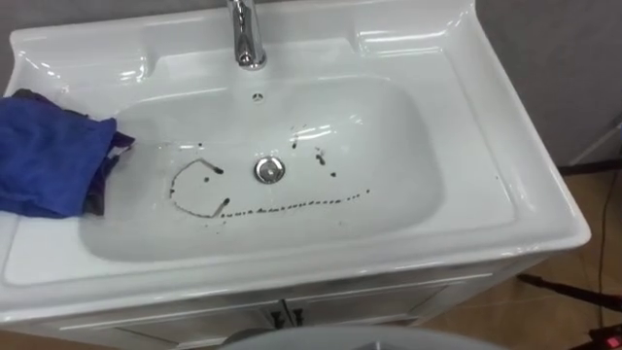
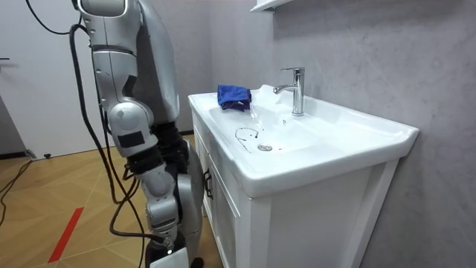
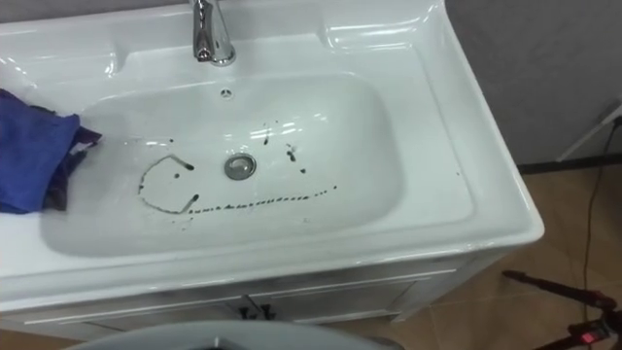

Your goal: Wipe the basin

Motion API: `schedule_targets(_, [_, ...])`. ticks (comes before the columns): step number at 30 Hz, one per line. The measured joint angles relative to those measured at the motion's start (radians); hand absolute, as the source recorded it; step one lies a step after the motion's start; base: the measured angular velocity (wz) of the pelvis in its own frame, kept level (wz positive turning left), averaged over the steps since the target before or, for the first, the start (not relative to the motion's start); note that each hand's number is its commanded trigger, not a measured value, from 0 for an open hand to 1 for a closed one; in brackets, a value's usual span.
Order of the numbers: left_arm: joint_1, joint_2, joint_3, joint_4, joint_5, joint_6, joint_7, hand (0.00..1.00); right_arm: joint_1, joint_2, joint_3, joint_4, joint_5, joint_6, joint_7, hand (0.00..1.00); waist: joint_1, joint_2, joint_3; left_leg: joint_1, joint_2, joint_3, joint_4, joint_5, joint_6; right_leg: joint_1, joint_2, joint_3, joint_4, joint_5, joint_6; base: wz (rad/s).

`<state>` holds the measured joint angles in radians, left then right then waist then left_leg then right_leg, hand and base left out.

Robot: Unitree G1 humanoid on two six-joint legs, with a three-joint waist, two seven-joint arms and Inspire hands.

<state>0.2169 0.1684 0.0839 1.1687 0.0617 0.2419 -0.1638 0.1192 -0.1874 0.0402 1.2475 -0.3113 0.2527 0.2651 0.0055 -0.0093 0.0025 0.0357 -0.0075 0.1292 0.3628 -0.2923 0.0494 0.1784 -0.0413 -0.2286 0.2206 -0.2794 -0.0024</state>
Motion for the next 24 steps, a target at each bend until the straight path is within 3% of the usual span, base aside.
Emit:
schedule_targets(10, [0.037, -0.009, 0.159, 0.023, -0.138, 0.035, 0.131, 0.00, 0.006, -0.001, -0.033, -0.002, -0.001, 0.034, -0.023, 0.00, 0.006, -0.004, 0.0001, 0.010, -0.021, -0.045, -0.022, 0.003, 0.002, 0.019, -0.009, -0.025, -0.001, -0.010, 0.006, 0.08])
schedule_targets(17, [0.070, -0.011, 0.252, 0.021, -0.268, 0.031, 0.262, 0.00, 0.008, -0.003, -0.034, -0.006, 0.050, 0.031, -0.039, 0.00, 0.045, 0.000, -0.0024, 0.002, -0.033, -0.087, -0.016, 0.004, 0.003, 0.035, -0.013, -0.084, -0.001, -0.012, 0.010, 0.15])
schedule_targets(21, [0.071, -0.011, 0.312, 0.022, -0.266, 0.013, 0.291, 0.00, 0.010, -0.008, -0.064, -0.009, 0.069, 0.028, -0.049, 0.00, 0.075, 0.003, -0.0034, -0.010, -0.041, -0.110, -0.016, 0.009, 0.006, 0.035, -0.022, -0.123, 0.000, -0.014, 0.012, 0.23])
schedule_targets(24, [0.072, -0.009, 0.404, 0.058, -0.305, -0.002, 0.322, 0.00, 0.007, -0.018, -0.068, -0.008, 0.075, 0.023, -0.070, 0.00, 0.115, 0.010, -0.0048, -0.012, -0.048, -0.131, -0.016, 0.012, 0.004, 0.039, -0.023, -0.145, -0.001, -0.014, 0.013, 0.11])
